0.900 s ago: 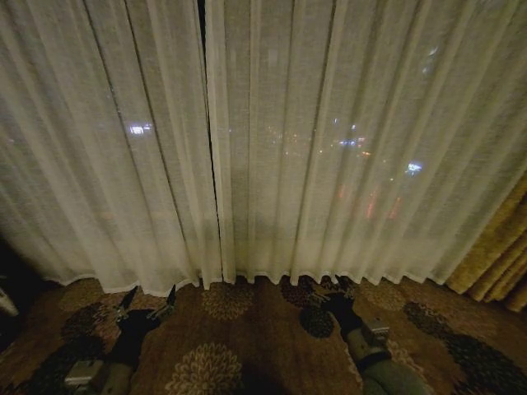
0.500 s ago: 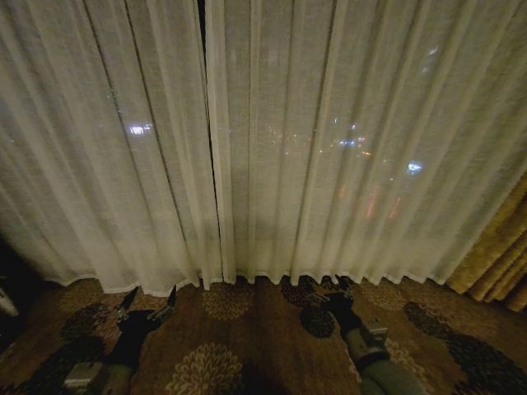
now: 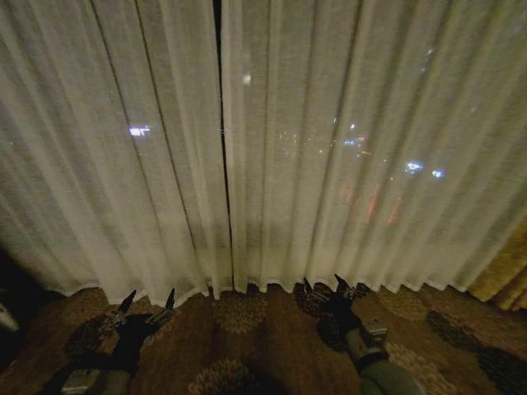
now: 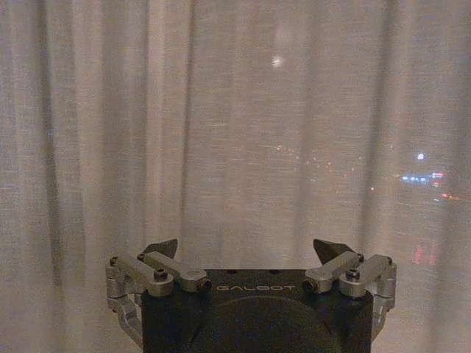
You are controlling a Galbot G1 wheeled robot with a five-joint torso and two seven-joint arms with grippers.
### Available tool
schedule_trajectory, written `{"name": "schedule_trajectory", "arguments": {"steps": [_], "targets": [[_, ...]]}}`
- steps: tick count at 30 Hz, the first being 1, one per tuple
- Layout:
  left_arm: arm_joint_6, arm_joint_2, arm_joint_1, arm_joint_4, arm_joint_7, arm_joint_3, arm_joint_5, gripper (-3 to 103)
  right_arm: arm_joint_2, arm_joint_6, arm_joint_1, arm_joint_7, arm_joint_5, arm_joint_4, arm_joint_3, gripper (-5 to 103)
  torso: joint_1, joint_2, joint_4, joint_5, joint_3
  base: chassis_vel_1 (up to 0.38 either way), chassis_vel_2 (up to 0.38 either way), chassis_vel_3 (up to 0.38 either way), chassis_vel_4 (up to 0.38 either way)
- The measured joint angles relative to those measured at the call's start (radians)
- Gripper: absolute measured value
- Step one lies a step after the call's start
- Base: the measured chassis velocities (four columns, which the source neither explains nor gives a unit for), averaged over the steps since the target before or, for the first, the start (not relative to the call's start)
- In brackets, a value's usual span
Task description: Open the curtains by pulling them apart, changing their state from closed to fully open.
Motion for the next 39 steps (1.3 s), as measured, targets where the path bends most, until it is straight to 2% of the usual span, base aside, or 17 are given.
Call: {"name": "schedule_trajectory", "arguments": {"steps": [11,23,30,33,39], "targets": [[-0.039,-0.006,0.021,0.006,0.003,-0.012,0.001,100,0.004,0.01,-0.006,-0.001,-0.02,0.002,-0.014,100,0.0,0.0,-0.0002,0.0004,0.0,-0.209,0.446,0.215,-0.442],[-0.045,-0.002,0.007,0.021,0.003,-0.013,0.0,100,0.008,0.012,-0.017,-0.018,-0.07,0.0,-0.027,100,0.0,0.0,-0.0003,0.0005,0.0,-0.29,0.437,0.284,-0.415],[-0.043,0.001,0.005,0.024,0.003,-0.009,0.0,100,0.012,0.049,-0.006,-0.034,-0.08,-0.019,-0.03,100,0.001,0.0,-0.0001,0.0002,0.0,-0.172,0.465,0.159,-0.476],[-0.039,0.001,0.005,0.023,0.003,-0.008,0.0,100,0.013,0.05,0.011,-0.034,-0.066,-0.032,-0.031,100,0.002,0.0,-0.0001,-0.0009,0.0,-0.113,0.286,0.099,-0.262],[-0.02,-0.008,0.009,0.017,0.003,-0.012,0.014,100,0.02,-0.002,0.067,0.024,0.024,-0.076,-0.071,100,0.0,0.0,-0.0003,0.0012,0.0,-0.034,0.044,0.039,-0.01]]}}
